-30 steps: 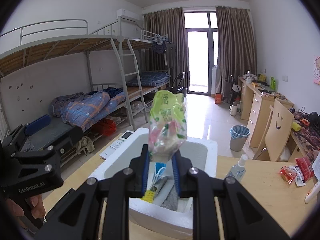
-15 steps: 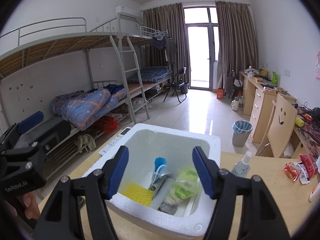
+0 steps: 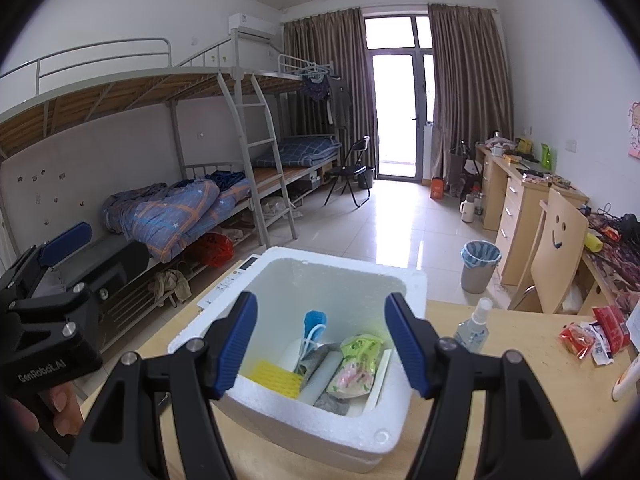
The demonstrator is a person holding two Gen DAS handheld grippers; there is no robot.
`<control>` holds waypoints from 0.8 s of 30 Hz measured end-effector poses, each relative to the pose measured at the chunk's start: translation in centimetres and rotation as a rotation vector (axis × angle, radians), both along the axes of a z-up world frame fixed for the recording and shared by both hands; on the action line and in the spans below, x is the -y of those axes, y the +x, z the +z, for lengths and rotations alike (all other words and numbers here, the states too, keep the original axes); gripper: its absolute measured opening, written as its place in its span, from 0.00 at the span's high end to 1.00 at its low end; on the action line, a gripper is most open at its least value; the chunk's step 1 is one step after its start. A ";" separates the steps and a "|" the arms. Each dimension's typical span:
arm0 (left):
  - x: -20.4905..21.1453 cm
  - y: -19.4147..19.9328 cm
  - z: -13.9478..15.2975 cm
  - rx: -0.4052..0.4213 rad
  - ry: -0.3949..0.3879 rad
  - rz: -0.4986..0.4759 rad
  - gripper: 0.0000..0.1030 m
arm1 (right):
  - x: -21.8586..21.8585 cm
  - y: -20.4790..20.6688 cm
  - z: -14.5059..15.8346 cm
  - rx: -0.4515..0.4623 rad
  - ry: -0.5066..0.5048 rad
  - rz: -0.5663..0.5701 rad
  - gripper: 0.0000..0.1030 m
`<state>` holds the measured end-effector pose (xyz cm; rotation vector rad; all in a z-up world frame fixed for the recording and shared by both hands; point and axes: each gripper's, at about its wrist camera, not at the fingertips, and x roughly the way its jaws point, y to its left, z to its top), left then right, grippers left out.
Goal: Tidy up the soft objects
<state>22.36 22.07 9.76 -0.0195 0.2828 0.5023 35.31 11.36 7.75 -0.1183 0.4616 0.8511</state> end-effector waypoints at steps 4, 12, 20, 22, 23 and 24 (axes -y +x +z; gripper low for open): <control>0.9 -0.6 0.6 0.013 0.009 -0.009 0.01 | 1.3 -0.8 0.6 0.018 0.019 -0.018 0.31; 3.5 -2.6 1.8 0.040 0.021 -0.041 0.01 | 5.0 -3.5 2.6 0.065 0.075 -0.059 0.28; 7.4 -5.6 3.6 0.076 0.035 -0.109 0.01 | 10.1 -6.9 4.9 0.120 0.153 -0.124 0.02; 8.4 -6.4 3.9 0.089 0.037 -0.124 0.01 | 10.9 -7.6 5.1 0.133 0.148 -0.129 0.00; 8.8 -6.7 4.0 0.096 0.038 -0.133 0.01 | 11.3 -8.1 5.2 0.140 0.140 -0.137 0.00; 9.2 -7.1 4.0 0.101 0.037 -0.141 0.01 | 11.5 -8.5 5.2 0.145 0.140 -0.146 0.00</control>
